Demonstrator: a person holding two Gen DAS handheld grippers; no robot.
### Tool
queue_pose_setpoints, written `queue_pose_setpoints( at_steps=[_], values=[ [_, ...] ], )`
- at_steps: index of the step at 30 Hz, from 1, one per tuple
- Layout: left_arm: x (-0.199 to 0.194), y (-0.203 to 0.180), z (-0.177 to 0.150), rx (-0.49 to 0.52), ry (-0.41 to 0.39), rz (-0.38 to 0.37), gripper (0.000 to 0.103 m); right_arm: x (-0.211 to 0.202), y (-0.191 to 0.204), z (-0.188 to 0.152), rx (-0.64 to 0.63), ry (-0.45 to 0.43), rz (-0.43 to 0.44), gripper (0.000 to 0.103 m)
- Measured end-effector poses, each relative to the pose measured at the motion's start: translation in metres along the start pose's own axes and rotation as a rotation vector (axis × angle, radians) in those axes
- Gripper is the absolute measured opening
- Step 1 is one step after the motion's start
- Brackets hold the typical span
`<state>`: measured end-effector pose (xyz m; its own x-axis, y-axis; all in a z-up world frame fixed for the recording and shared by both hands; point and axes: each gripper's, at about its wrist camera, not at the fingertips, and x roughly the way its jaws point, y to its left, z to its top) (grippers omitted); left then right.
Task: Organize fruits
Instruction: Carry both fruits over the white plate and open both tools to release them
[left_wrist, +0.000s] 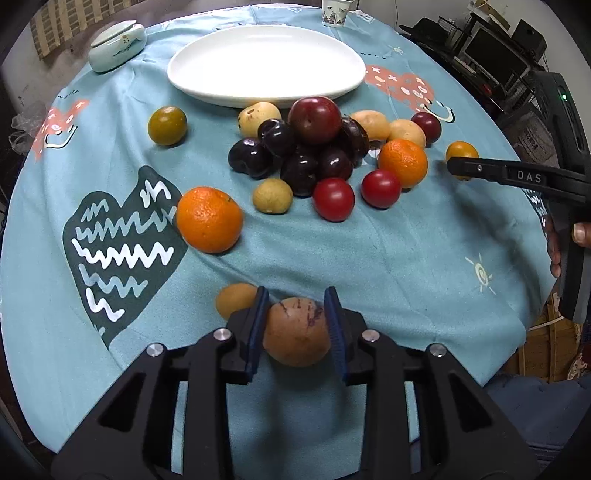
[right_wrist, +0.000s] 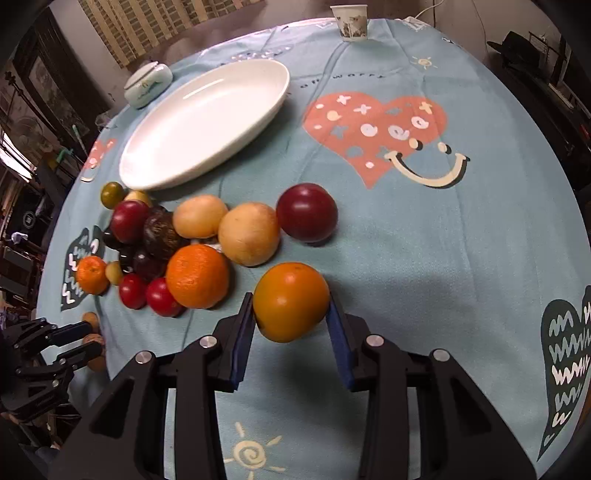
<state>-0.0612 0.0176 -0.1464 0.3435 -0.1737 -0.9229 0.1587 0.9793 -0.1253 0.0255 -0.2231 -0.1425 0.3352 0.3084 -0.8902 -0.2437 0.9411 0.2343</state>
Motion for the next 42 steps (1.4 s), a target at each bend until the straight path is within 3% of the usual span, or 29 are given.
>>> queue_pose_setpoints(
  at_steps=[2, 4, 5, 10, 11, 12, 13, 14, 22, 25, 27, 42],
  values=[
    [-0.006, 0.001, 0.0, 0.007, -0.016, -0.006, 0.028, -0.003, 0.001, -0.002, 0.01, -0.007, 0.008, 0.039],
    [-0.015, 0.005, 0.002, -0.004, -0.03, -0.032, 0.007, -0.006, 0.003, -0.005, 0.015, -0.016, 0.014, 0.039],
    [-0.021, 0.006, 0.004, -0.012, -0.041, -0.039, 0.003, -0.007, 0.004, -0.006, 0.018, -0.019, 0.022, 0.039],
    [-0.035, 0.008, 0.02, 0.012, -0.088, -0.042, 0.003, -0.009, 0.009, -0.01, 0.016, -0.024, 0.016, 0.039],
    [-0.032, 0.007, 0.019, 0.032, -0.069, -0.049, 0.016, -0.007, 0.008, -0.011, 0.021, -0.014, 0.021, 0.039],
    [-0.031, 0.005, 0.018, 0.05, -0.06, -0.042, 0.046, -0.007, 0.008, -0.012, 0.025, -0.012, 0.024, 0.039],
    [-0.032, 0.003, 0.013, 0.074, -0.063, -0.017, 0.059, -0.009, 0.009, -0.014, 0.026, -0.015, 0.022, 0.039],
    [-0.032, 0.0, 0.008, 0.101, -0.068, -0.004, 0.065, -0.01, 0.01, -0.015, 0.019, -0.019, 0.021, 0.039],
    [-0.015, 0.002, -0.01, 0.1, -0.002, -0.026, 0.064, -0.01, 0.022, -0.021, -0.011, -0.018, 0.025, 0.039],
    [-0.01, 0.003, -0.012, 0.089, 0.015, -0.018, 0.057, -0.011, 0.027, -0.021, -0.022, -0.018, 0.03, 0.039],
    [-0.002, 0.005, -0.01, 0.069, 0.035, -0.012, 0.039, -0.01, 0.027, -0.021, -0.025, -0.016, 0.027, 0.039],
    [0.002, 0.003, -0.02, 0.093, 0.102, -0.026, 0.048, -0.009, 0.032, -0.017, -0.043, -0.015, 0.041, 0.039]
  ],
)
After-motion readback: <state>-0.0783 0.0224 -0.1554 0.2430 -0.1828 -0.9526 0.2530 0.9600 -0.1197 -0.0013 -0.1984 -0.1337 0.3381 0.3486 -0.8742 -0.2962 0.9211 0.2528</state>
